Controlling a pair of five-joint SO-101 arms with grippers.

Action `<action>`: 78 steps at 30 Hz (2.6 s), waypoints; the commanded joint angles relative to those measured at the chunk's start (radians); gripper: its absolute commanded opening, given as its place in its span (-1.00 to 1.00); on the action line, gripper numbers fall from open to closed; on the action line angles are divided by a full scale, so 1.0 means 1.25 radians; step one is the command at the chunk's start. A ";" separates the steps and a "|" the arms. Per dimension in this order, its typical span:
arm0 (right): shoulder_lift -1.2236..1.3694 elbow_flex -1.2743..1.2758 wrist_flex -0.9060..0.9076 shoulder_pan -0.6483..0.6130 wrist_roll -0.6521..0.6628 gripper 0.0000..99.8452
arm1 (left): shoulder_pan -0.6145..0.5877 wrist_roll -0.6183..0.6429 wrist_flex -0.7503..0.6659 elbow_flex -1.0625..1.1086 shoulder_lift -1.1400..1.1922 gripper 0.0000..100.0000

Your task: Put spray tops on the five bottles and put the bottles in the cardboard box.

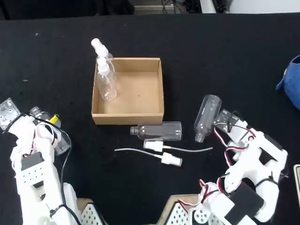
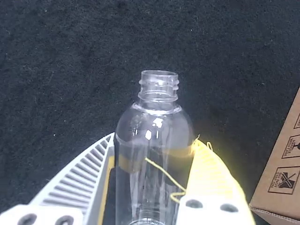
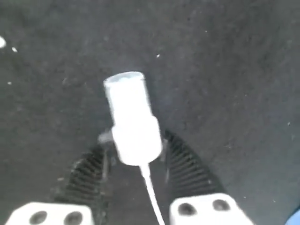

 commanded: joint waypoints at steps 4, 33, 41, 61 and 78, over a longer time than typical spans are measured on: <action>-0.006 -0.018 -0.006 0.001 -0.115 -0.98 | -0.010 0.002 -0.007 -0.004 -0.012 -0.94; -0.055 -0.149 0.320 0.025 -0.444 -0.60 | -0.012 0.002 -0.009 -0.006 -0.012 -0.94; -0.055 -0.144 0.323 0.119 -0.330 -0.60 | -0.012 0.002 -0.009 -0.006 -0.012 -0.94; -0.062 -0.039 0.220 0.119 -0.336 -0.98 | -0.029 0.002 -0.009 -0.006 -0.012 -0.94; -0.137 -0.488 0.668 0.031 -0.546 -0.98 | 0.091 0.001 -0.039 -0.007 -0.012 -0.94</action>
